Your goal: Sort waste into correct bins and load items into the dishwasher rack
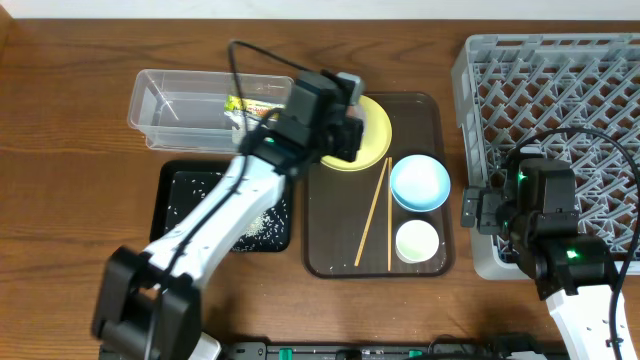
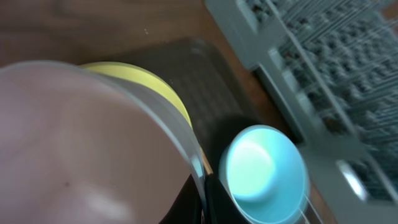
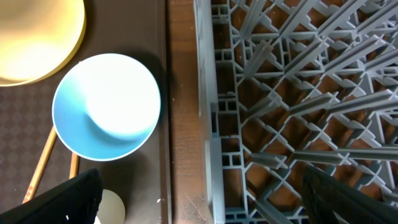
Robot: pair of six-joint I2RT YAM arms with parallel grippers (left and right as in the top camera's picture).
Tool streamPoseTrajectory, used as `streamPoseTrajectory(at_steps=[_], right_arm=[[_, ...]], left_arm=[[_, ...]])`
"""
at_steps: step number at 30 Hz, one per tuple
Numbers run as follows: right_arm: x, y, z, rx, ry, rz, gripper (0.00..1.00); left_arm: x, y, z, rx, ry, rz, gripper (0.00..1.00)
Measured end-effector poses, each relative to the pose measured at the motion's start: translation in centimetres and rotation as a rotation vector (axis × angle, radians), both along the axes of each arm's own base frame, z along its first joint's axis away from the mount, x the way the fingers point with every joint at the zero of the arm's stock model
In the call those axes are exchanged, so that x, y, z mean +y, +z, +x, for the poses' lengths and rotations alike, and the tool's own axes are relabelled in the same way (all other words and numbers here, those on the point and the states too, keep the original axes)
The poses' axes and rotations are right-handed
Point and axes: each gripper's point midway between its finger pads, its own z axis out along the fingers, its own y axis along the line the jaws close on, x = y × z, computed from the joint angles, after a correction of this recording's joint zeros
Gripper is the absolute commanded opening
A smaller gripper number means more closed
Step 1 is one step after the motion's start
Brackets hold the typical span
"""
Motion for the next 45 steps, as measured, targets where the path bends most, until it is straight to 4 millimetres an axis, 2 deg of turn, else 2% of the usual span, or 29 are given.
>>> streamPoseTrajectory(at_steps=[2, 6, 11, 12, 13, 14, 19, 22, 24, 27, 30, 32, 34, 38, 45], right_arm=[[0.0, 0.0, 0.0, 0.0, 0.0, 0.0, 0.99], [0.0, 0.0, 0.0, 0.0, 0.0, 0.0, 0.99], [0.0, 0.0, 0.0, 0.0, 0.0, 0.0, 0.99], [0.0, 0.0, 0.0, 0.0, 0.0, 0.0, 0.99], [0.0, 0.0, 0.0, 0.0, 0.0, 0.0, 0.99], [0.0, 0.0, 0.0, 0.0, 0.0, 0.0, 0.99], [0.0, 0.0, 0.0, 0.0, 0.0, 0.0, 0.99], [0.0, 0.0, 0.0, 0.0, 0.0, 0.0, 0.99], [0.0, 0.0, 0.0, 0.0, 0.0, 0.0, 0.99], [0.0, 0.0, 0.0, 0.0, 0.0, 0.0, 0.99], [0.0, 0.0, 0.0, 0.0, 0.0, 0.0, 0.99], [0.0, 0.0, 0.0, 0.001, 0.0, 0.0, 0.99], [0.0, 0.0, 0.0, 0.0, 0.0, 0.0, 0.99], [0.0, 0.0, 0.0, 0.001, 0.0, 0.0, 0.99], [0.0, 0.0, 0.0, 0.001, 0.0, 0.0, 0.99]], left_arm=[[-0.7, -1.2, 1.1, -0.029, 0.015, 0.021, 0.06], [-1.3, -5.3, 2.5, -0.021, 0.037, 0.073, 0.06], [-1.2, -9.6, 2.8, 0.028, 0.045, 0.129, 0.06], [-1.2, -9.7, 2.9, 0.027, 0.044, 0.132, 0.1], [-1.3, -9.7, 2.9, 0.026, 0.043, 0.128, 0.25], [-1.4, -9.6, 2.9, 0.022, 0.04, 0.127, 0.32], [-1.5, -9.6, 2.8, 0.027, 0.031, 0.122, 0.44], [-1.5, -9.5, 2.0, 0.055, 0.015, 0.12, 0.47], [-1.5, -8.9, 1.2, 0.078, -0.003, 0.113, 0.47], [-1.7, -6.7, -0.6, 0.113, -0.048, 0.075, 0.47], [-2.1, -3.9, -3.1, 0.159, -0.1, 0.016, 0.47], [-2.3, -3.0, -5.2, 0.213, -0.131, -0.002, 0.47], [-2.5, -3.3, -7.4, 0.29, -0.159, 0.006, 0.47], [-3.6, -5.1, -11.4, 0.417, -0.219, 0.055, 0.48], [-6.0, -8.3, -16.0, 0.471, -0.316, 0.148, 0.47]])
